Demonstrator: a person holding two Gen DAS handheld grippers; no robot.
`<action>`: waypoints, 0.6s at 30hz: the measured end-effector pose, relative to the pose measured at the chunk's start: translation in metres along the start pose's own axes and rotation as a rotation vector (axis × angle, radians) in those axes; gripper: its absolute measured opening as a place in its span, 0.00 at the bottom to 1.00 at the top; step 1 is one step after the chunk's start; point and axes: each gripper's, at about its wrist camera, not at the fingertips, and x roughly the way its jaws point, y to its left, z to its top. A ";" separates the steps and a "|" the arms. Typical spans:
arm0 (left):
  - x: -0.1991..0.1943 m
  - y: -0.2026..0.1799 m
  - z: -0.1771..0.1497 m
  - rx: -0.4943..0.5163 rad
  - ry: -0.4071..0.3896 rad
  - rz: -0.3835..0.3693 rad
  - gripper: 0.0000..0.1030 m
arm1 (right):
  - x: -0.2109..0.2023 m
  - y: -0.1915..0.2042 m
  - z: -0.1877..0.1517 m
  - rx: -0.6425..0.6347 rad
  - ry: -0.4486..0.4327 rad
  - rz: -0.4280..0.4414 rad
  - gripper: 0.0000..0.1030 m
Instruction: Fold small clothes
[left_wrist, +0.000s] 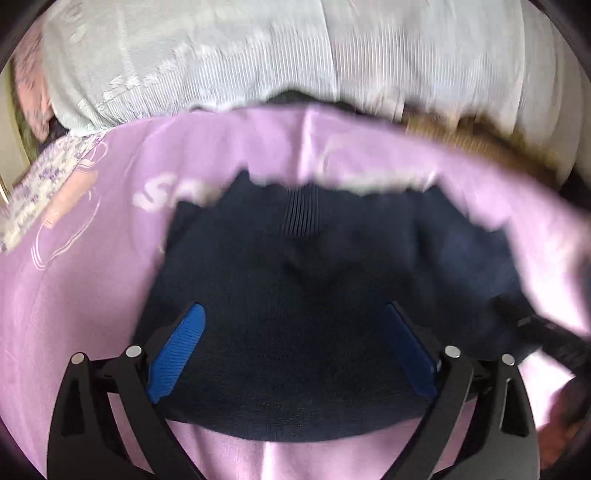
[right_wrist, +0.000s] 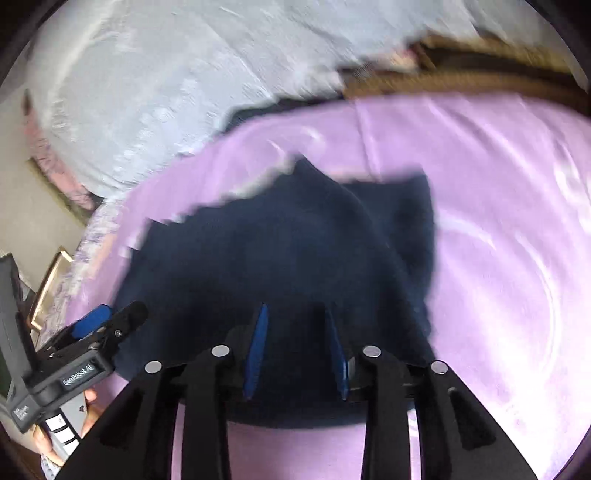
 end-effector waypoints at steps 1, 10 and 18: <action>0.007 0.000 -0.003 -0.004 0.007 0.010 0.96 | 0.000 -0.008 -0.003 0.007 -0.019 0.015 0.14; -0.034 0.005 0.008 -0.086 -0.086 -0.044 0.95 | -0.048 -0.019 0.009 0.075 -0.125 0.003 0.39; 0.023 -0.021 0.011 -0.052 0.011 0.038 0.96 | -0.053 -0.027 0.009 0.104 -0.126 0.018 0.41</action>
